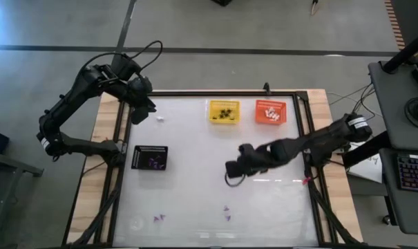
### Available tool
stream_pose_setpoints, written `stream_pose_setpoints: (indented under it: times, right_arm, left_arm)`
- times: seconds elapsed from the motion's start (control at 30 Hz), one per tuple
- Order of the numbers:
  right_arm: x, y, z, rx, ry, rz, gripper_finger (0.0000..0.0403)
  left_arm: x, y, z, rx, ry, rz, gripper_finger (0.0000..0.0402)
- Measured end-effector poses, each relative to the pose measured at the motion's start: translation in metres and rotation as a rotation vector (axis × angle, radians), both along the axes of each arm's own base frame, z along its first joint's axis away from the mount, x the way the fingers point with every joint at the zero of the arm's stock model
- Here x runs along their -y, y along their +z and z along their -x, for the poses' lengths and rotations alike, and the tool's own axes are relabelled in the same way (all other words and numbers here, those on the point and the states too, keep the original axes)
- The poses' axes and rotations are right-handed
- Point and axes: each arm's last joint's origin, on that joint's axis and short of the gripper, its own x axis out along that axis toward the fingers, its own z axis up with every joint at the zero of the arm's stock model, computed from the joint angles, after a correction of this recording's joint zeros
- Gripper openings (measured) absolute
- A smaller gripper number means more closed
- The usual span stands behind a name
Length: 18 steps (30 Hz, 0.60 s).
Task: Sort Halloween decoration
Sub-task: Put the purple witch hat toy into the black bin
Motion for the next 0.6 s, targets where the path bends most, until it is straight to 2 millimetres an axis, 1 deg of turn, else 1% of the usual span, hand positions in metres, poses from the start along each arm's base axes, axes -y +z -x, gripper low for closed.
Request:
stream_pose_setpoints:
  times: [0.3, 0.6]
  right_arm:
    - [-0.061, -0.031, -0.015, 0.008, -0.042, -0.141, 0.0139]
    - [-0.116, -0.044, -0.044, -0.03, 0.009, -0.2, 0.0139]
  left_arm:
    - [0.0, 0.0, 0.0, -0.001, -0.021, -0.016, 0.0087]
    - [0.0, 0.0, 0.0, -0.001, -0.021, -0.015, 0.0087]
